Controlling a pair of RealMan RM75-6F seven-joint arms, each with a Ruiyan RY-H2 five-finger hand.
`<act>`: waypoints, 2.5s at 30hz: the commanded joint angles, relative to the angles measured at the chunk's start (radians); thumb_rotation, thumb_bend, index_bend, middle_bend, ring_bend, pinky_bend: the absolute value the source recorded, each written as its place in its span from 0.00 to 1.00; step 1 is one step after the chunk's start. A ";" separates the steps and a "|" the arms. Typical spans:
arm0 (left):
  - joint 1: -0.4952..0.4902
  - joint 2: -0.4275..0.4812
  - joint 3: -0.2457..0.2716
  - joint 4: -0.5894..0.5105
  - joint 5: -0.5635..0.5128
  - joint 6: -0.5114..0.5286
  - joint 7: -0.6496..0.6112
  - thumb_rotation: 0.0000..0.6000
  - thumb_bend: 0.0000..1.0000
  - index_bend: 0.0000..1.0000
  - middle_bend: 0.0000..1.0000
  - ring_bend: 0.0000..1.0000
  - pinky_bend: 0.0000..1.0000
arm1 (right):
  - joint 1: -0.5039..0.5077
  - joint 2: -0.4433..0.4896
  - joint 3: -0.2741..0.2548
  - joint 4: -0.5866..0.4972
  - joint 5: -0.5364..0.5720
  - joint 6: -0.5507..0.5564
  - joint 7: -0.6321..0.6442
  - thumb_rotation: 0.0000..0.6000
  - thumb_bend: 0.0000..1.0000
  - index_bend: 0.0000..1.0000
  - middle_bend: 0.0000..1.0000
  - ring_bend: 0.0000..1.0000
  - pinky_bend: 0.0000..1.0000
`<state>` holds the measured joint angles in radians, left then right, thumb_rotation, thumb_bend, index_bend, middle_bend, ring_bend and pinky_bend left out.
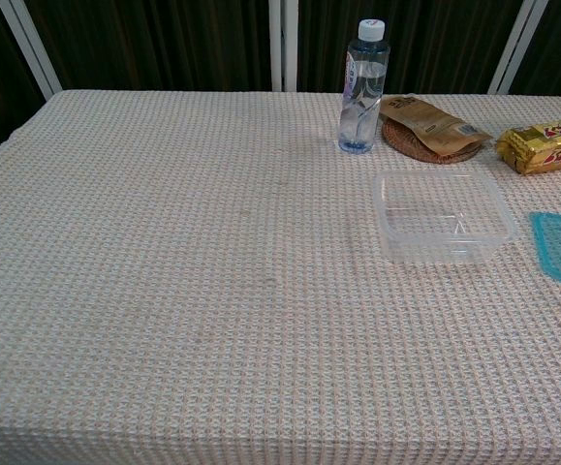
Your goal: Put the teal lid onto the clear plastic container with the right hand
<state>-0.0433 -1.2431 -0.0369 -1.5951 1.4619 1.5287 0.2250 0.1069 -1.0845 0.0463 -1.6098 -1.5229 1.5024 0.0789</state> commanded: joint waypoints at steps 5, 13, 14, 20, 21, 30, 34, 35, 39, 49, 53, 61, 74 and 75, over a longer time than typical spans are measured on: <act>-0.010 0.001 -0.001 0.009 0.000 -0.017 -0.003 1.00 0.02 0.09 0.07 0.01 0.02 | 0.007 -0.004 0.002 -0.035 0.038 -0.046 -0.046 1.00 0.00 0.00 0.16 0.00 0.00; -0.008 -0.002 0.006 0.018 -0.003 -0.028 -0.023 1.00 0.02 0.09 0.07 0.01 0.02 | 0.085 -0.027 0.004 -0.079 0.241 -0.318 -0.117 1.00 0.00 0.00 0.11 0.00 0.00; -0.007 -0.002 0.007 0.019 -0.002 -0.029 -0.025 1.00 0.02 0.09 0.07 0.01 0.02 | 0.098 -0.033 0.008 -0.075 0.265 -0.349 -0.123 1.00 0.00 0.00 0.09 0.00 0.00; -0.006 -0.002 0.010 0.022 -0.003 -0.032 -0.033 1.00 0.02 0.09 0.07 0.01 0.02 | 0.178 -0.094 0.039 -0.023 0.391 -0.480 -0.196 1.00 0.00 0.00 0.04 0.00 0.00; -0.006 -0.003 0.010 0.023 -0.004 -0.033 -0.033 1.00 0.02 0.09 0.07 0.01 0.02 | 0.188 -0.104 0.042 -0.014 0.404 -0.495 -0.200 1.00 0.00 0.00 0.05 0.00 0.00; -0.008 -0.003 0.010 0.022 -0.012 -0.042 -0.027 1.00 0.02 0.09 0.07 0.01 0.02 | 0.259 -0.159 0.042 0.049 0.453 -0.600 -0.231 1.00 0.00 0.00 0.10 0.00 0.00; -0.008 -0.003 0.010 0.024 -0.014 -0.044 -0.028 1.00 0.02 0.09 0.07 0.01 0.02 | 0.274 -0.167 0.036 0.055 0.472 -0.615 -0.251 1.00 0.00 0.00 0.10 0.00 0.00; -0.008 -0.003 0.011 0.024 -0.014 -0.045 -0.029 1.00 0.02 0.09 0.07 0.01 0.02 | 0.276 -0.169 0.036 0.057 0.476 -0.616 -0.253 1.00 0.00 0.00 0.11 0.00 0.00; -0.007 -0.006 0.012 0.029 -0.014 -0.046 -0.033 1.00 0.02 0.09 0.07 0.01 0.02 | 0.284 -0.179 0.031 0.068 0.484 -0.624 -0.255 1.00 0.00 0.00 0.12 0.00 0.00; -0.005 -0.007 0.011 0.035 -0.015 -0.044 -0.041 1.00 0.02 0.09 0.07 0.01 0.02 | 0.288 -0.193 0.026 0.093 0.489 -0.624 -0.233 1.00 0.00 0.00 0.15 0.00 0.00; -0.007 -0.009 0.011 0.036 -0.014 -0.046 -0.039 1.00 0.02 0.09 0.07 0.01 0.02 | 0.288 -0.196 0.024 0.101 0.487 -0.621 -0.227 1.00 0.00 0.00 0.16 0.00 0.00; -0.008 -0.008 0.011 0.035 -0.016 -0.050 -0.036 1.00 0.02 0.09 0.07 0.01 0.02 | 0.278 -0.202 0.028 0.108 0.463 -0.568 -0.227 1.00 0.02 0.00 0.23 0.00 0.00; -0.010 0.001 0.011 0.023 -0.012 -0.049 -0.026 1.00 0.02 0.09 0.07 0.01 0.02 | 0.297 0.022 0.040 -0.122 0.296 -0.527 -0.208 1.00 0.03 0.01 0.25 0.00 0.00; -0.010 0.001 0.011 0.022 -0.010 -0.049 -0.024 1.00 0.02 0.09 0.07 0.01 0.02 | 0.307 0.043 0.045 -0.150 0.287 -0.529 -0.221 1.00 0.03 0.01 0.25 0.00 0.00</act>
<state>-0.0536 -1.2419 -0.0257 -1.5729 1.4514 1.4797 0.2008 0.3922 -1.1062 0.0791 -1.6885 -1.1926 0.9703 -0.1268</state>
